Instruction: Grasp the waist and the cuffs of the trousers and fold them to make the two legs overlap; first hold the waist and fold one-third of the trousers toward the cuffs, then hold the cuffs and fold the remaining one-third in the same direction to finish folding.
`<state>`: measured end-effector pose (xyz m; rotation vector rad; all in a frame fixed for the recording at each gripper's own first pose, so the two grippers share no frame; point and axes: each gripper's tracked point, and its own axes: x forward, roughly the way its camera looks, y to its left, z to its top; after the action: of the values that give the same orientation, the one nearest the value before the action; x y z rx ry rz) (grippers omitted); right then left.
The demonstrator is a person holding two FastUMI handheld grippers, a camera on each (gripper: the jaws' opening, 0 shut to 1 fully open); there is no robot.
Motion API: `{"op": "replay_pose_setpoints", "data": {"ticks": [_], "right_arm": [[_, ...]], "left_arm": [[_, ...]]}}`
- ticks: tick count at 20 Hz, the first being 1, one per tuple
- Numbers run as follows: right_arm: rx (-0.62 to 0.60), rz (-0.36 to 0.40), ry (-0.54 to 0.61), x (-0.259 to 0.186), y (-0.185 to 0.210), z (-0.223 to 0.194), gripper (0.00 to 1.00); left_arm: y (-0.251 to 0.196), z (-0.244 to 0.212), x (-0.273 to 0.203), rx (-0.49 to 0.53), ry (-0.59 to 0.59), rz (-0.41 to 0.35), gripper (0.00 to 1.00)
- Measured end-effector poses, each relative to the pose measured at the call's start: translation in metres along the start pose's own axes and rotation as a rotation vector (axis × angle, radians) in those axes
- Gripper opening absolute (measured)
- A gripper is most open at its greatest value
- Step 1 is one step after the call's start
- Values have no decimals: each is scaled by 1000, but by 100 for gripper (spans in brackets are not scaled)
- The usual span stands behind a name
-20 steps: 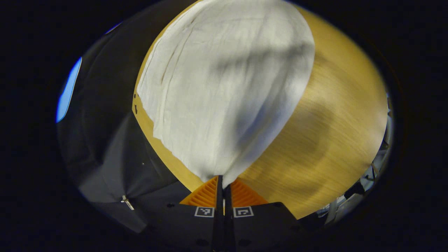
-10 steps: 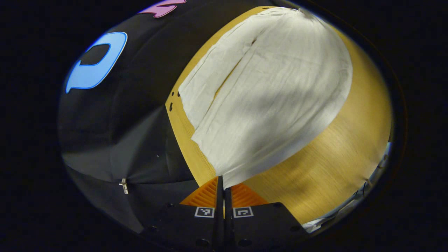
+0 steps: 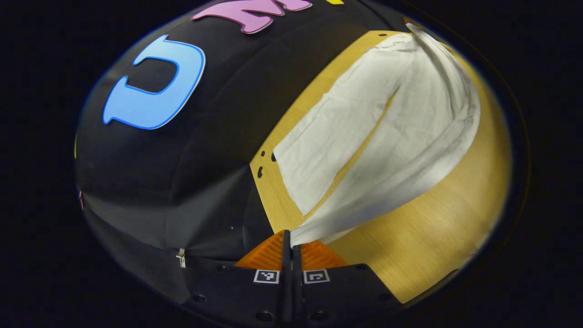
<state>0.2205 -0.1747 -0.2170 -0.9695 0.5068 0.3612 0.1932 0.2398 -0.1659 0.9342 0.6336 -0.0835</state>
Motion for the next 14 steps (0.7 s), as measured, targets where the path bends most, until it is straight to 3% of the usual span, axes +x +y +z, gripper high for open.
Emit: {"op": "replay_pose_setpoints", "data": {"ticks": [2,3,5,9,14], "right_arm": [[78,-40,-5,10,-19,8,5],[119,-56,-6,16,-27,12,0],[188,-88,-4,30,-44,19,5],[301,-156,-16,70,-62,34,5],[541,-198,9,121,-60,40,5]], "left_arm": [[21,14,13,-45,-17,26,5],[28,22,20,-69,-24,29,5],[40,41,38,-145,-61,22,5],[74,79,81,-378,-104,45,5],[78,101,145,-407,-86,30,5]]}}
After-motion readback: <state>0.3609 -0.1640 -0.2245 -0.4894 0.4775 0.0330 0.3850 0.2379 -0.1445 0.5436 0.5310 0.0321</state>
